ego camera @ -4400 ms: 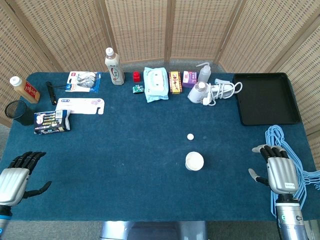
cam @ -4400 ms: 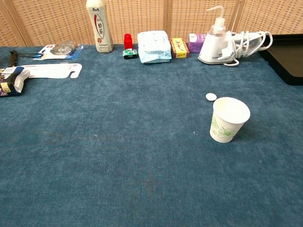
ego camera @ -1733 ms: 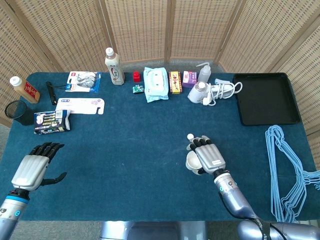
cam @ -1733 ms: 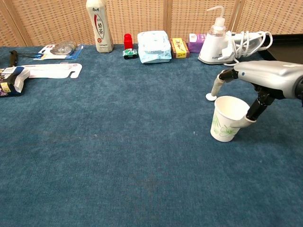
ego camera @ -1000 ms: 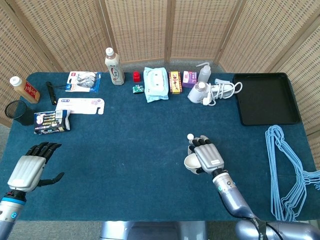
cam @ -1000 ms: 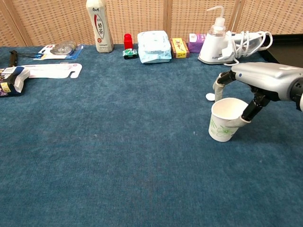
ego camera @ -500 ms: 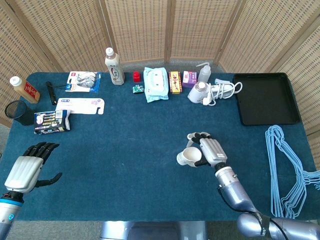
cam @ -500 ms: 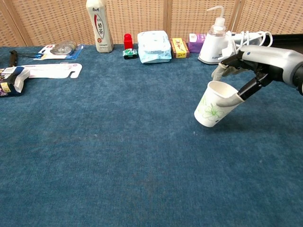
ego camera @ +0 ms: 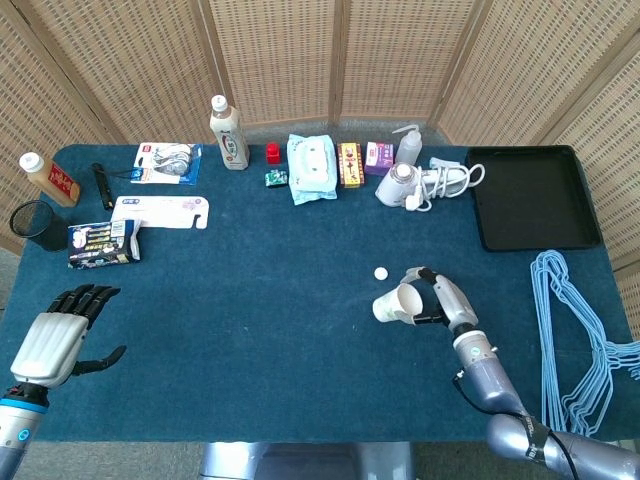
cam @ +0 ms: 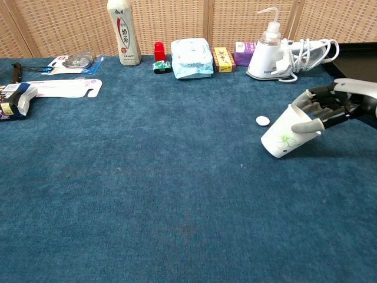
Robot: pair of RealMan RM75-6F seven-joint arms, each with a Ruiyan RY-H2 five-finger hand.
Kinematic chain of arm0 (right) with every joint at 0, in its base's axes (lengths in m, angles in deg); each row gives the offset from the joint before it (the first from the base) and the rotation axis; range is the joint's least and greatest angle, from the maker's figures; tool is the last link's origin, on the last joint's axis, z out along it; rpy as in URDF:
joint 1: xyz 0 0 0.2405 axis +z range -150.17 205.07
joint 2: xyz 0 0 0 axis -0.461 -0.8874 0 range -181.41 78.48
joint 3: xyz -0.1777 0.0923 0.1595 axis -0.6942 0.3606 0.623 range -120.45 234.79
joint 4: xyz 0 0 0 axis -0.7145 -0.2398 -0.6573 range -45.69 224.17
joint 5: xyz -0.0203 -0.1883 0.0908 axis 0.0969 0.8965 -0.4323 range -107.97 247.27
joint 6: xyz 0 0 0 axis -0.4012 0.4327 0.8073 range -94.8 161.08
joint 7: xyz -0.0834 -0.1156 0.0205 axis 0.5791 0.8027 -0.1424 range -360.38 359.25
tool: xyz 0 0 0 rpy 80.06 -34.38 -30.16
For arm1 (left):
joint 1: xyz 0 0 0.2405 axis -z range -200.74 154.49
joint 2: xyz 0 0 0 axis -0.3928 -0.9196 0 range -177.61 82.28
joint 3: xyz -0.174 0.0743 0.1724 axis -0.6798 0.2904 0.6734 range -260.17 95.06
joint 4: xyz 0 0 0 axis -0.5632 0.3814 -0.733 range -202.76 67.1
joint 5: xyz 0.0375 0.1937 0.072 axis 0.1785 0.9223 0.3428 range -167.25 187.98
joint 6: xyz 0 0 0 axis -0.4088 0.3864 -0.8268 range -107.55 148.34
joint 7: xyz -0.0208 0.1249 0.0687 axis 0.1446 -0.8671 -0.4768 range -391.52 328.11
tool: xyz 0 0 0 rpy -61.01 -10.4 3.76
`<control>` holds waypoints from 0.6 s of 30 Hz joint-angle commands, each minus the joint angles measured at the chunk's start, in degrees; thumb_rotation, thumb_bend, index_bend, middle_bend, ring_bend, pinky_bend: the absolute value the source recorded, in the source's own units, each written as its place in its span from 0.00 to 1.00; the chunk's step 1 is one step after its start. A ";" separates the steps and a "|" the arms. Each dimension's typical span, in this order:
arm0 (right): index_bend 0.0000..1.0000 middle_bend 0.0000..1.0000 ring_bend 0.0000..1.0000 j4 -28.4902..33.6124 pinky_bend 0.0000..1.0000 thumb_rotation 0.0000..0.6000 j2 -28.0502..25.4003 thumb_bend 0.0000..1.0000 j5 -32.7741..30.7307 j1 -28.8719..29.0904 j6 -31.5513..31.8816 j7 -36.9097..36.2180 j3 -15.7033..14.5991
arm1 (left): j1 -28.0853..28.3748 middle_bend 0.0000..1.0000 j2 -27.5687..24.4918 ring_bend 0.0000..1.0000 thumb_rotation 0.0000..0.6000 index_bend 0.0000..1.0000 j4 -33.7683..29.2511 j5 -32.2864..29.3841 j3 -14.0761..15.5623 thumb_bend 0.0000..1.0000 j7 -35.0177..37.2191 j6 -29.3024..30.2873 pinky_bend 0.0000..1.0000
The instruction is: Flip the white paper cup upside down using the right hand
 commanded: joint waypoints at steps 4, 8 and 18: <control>0.22 0.16 0.13 -2.35 0.08 0.93 -1.92 0.24 5.34 -0.77 0.96 2.50 -2.57 | 0.14 0.18 0.34 0.12 0.55 0.12 -0.03 0.06 -0.06 0.25 -0.16 -0.16 0.16; 0.21 0.16 0.13 -0.73 0.08 0.93 -3.56 0.24 7.13 -0.50 1.91 4.97 -2.95 | 0.08 0.18 0.58 0.12 0.55 0.12 0.21 0.06 0.01 0.25 0.05 -0.20 0.16; 0.23 0.16 0.13 2.82 0.08 0.94 -4.43 0.24 11.78 2.29 3.90 18.56 -5.58 | -0.35 0.18 0.61 0.12 0.54 0.12 1.18 -0.34 0.26 0.25 0.90 -0.11 0.16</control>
